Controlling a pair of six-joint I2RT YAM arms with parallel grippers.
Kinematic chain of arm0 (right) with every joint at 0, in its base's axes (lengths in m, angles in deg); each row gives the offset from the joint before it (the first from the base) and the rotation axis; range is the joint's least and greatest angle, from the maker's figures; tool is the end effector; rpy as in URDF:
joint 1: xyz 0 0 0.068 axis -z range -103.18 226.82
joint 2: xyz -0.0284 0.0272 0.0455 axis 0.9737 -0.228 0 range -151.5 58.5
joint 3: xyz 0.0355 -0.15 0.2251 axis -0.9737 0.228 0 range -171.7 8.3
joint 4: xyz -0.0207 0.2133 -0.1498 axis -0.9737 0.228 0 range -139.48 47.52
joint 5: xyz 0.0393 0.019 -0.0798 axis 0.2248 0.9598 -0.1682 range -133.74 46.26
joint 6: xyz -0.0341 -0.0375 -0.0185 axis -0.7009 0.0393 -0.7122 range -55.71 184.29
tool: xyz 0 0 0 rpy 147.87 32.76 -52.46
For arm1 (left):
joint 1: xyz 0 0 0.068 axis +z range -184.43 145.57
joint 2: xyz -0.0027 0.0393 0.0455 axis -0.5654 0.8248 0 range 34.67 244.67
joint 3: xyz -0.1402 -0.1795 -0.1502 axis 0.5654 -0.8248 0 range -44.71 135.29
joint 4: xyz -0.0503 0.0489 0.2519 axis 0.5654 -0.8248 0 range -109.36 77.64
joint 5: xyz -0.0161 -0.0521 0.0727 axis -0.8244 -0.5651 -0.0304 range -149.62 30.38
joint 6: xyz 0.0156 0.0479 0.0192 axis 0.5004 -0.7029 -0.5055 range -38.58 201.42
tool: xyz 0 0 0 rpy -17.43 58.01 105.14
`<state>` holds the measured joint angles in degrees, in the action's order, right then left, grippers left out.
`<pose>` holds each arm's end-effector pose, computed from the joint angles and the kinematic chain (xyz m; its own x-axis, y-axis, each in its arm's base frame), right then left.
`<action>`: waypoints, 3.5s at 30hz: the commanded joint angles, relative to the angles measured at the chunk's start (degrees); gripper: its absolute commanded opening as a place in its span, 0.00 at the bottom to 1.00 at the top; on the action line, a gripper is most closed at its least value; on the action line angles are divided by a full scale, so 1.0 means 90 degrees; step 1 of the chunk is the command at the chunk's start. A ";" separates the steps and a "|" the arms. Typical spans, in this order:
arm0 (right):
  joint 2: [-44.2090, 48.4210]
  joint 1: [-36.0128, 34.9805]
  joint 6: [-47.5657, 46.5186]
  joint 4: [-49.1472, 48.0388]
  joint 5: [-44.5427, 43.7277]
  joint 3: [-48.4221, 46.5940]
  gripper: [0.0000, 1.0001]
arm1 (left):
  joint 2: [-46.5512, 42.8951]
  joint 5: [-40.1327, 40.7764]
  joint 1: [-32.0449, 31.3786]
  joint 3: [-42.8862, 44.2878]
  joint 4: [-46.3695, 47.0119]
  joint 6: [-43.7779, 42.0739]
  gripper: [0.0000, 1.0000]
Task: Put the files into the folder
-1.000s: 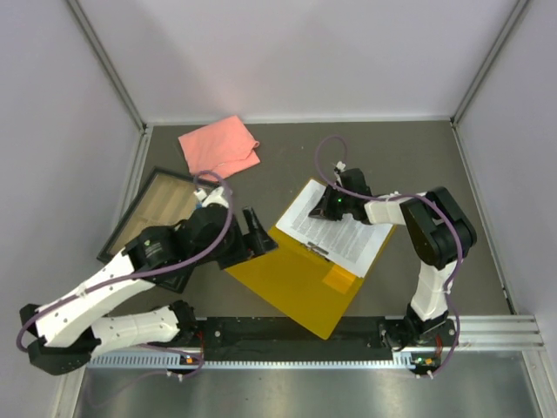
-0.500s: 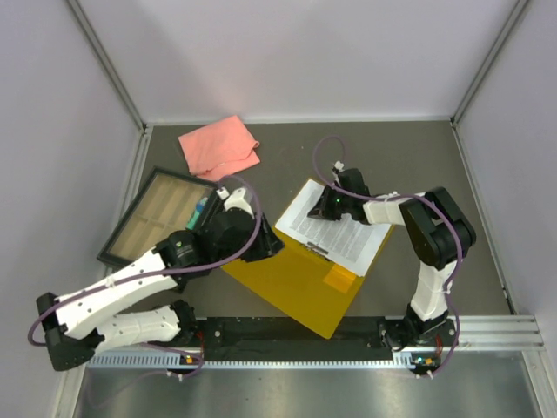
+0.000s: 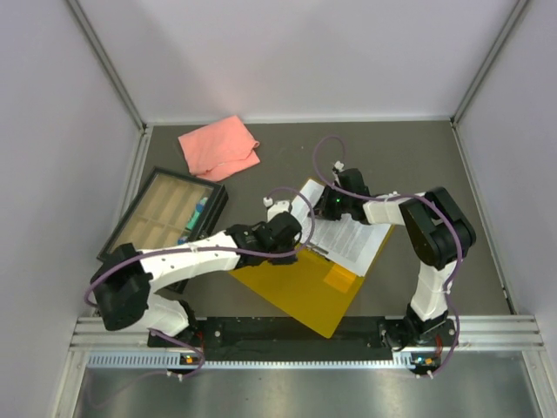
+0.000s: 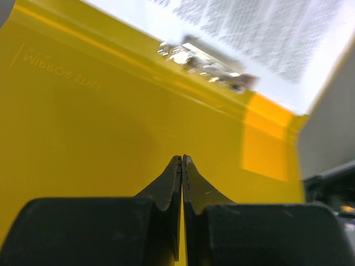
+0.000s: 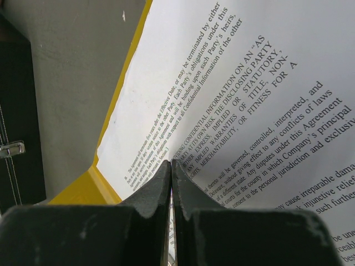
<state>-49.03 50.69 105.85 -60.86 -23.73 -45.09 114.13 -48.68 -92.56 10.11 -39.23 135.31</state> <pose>0.3273 0.1741 0.1288 -0.8803 0.2625 -0.3952 -0.0740 0.7468 0.6609 0.1574 -0.2403 0.2402 -0.8668 -0.1081 -0.4868 0.1207 0.9017 -0.4152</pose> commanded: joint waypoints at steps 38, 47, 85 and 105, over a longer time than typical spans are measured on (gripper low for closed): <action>0.3480 -0.0690 -0.0663 0.3490 -0.0240 0.0277 0.66 | 0.0439 0.0112 0.0004 -0.1073 0.2019 0.0009 0.04; 0.3861 -0.0690 -0.0225 0.3647 -0.0280 0.0677 0.65 | 0.0458 0.0239 0.0442 -0.0692 0.2234 -0.0167 0.22; 0.3227 -0.0993 0.0783 0.2719 0.0091 0.1146 0.27 | 0.1835 -0.0600 0.1078 -0.0545 0.3406 -0.0216 0.13; 0.3090 -0.1013 0.0890 0.2416 0.0140 0.1283 0.14 | 0.1933 -0.0678 0.1078 -0.0428 0.3386 -0.0236 0.13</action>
<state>-21.21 42.10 113.48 -36.75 -22.61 -34.07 130.85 -54.32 -82.85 4.17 -11.02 133.72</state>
